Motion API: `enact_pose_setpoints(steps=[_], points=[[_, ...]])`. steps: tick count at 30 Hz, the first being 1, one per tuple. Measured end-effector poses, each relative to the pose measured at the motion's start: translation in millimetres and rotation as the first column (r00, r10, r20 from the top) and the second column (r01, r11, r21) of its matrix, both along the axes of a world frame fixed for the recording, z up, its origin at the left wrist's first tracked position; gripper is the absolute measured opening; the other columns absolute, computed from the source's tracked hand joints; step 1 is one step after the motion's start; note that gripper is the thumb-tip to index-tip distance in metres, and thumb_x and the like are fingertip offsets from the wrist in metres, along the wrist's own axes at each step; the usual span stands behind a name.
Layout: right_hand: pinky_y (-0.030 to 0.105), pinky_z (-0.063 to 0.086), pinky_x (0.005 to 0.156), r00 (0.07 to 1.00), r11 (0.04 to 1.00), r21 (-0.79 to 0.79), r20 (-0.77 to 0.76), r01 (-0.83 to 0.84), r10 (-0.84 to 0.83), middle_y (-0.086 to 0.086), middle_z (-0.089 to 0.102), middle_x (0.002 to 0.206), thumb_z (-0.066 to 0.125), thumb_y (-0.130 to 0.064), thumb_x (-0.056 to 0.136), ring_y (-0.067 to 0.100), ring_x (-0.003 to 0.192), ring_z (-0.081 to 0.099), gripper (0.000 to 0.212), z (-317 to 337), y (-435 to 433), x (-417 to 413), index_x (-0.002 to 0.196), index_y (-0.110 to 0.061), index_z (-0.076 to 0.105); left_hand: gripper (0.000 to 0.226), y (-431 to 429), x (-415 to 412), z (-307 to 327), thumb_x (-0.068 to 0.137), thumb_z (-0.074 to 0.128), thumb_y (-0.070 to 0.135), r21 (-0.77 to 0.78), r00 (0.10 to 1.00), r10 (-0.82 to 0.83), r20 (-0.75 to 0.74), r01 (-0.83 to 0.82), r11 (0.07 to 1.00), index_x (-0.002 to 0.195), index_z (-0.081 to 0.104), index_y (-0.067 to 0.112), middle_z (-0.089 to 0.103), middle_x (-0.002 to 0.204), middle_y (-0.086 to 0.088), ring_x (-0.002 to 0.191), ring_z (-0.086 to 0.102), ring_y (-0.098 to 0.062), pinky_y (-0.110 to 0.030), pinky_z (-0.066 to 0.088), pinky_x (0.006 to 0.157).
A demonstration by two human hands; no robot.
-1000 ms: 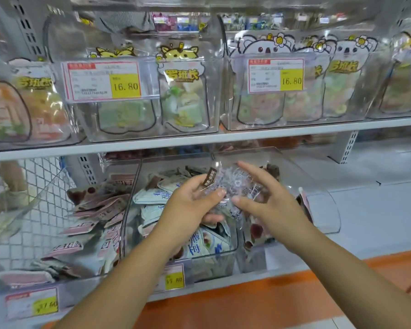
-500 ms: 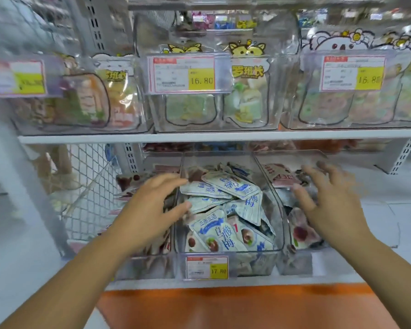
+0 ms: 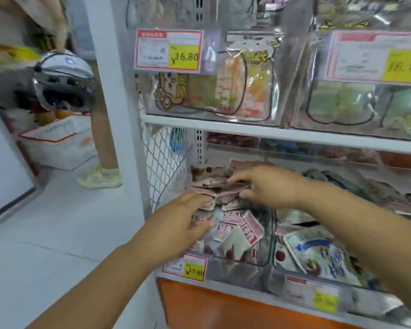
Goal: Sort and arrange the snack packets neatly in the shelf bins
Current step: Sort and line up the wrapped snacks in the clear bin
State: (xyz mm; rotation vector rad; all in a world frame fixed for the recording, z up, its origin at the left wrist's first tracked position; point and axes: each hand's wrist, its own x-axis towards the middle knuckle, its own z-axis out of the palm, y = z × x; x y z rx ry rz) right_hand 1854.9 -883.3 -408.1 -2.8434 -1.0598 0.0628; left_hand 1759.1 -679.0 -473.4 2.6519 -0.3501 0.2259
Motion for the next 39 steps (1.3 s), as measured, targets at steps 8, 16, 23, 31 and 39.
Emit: enact_pose_setpoints(steps=[8,16,23,31,39], points=[[0.028,0.048,0.079,0.994,0.95,-0.294,0.007,0.108,-0.111,-0.003,0.066,0.1,0.074,-0.044,0.077,0.017,0.086,0.058,0.044,-17.0,31.8,96.9,0.113,-0.021,0.063,0.079,-13.3,45.2,6.2,0.086,0.068,0.038,-0.037,0.998,0.061,0.03,-0.06,0.998,0.149,0.022,0.031,0.028,0.153,0.007,0.137,0.033,-0.013,-0.028,0.027,0.111],[0.021,0.039,0.07,0.988,0.998,0.057,-0.152,0.036,-0.027,-0.014,0.057,0.097,0.071,-0.03,0.084,0.007,0.092,0.054,0.026,-17.9,4.3,81.9,0.107,-0.031,0.061,0.044,-21.9,104.2,-12.0,0.085,0.063,0.014,0.083,0.987,0.157,-0.028,-0.155,0.984,0.128,0.057,0.025,0.064,0.119,-0.006,0.101,0.061,-0.024,-0.037,0.052,0.086],[0.01,0.044,0.082,0.974,0.835,0.521,-0.211,0.18,-0.079,-0.021,0.059,0.113,0.061,-0.036,0.091,-0.004,0.097,0.057,0.022,7.1,-21.5,15.2,0.111,-0.046,0.059,0.052,-20.2,74.4,39.9,0.079,0.077,0.031,-0.321,1.0,0.022,-0.022,-0.028,0.947,0.126,0.055,0.036,0.058,0.11,0.022,0.101,0.057,-0.002,-0.021,0.043,0.088],[0.027,0.049,0.089,0.965,0.765,0.601,-0.239,0.233,-0.105,-0.014,0.067,0.108,0.071,-0.04,0.079,0.003,0.094,0.063,0.036,26.3,-83.2,-74.8,0.11,-0.049,0.057,0.025,-76.0,20.8,67.3,0.083,0.073,0.017,-0.547,0.983,-0.143,0.115,0.182,0.817,0.099,0.07,0.037,0.071,0.091,0.01,0.086,0.067,-0.007,-0.034,0.055,0.085],[0.028,0.039,0.067,0.775,0.548,0.717,0.017,0.431,-0.631,0.0,0.06,0.087,0.068,-0.018,0.087,0.015,0.068,0.051,0.034,-7.3,-226.3,-108.9,0.111,-0.04,0.061,0.06,-149.3,-1.6,58.9,0.087,0.065,0.041,-0.181,0.968,-0.247,0.05,0.252,0.951,0.141,0.041,0.035,0.049,0.138,0.014,0.118,0.05,0.0,-0.021,0.041,0.098]])
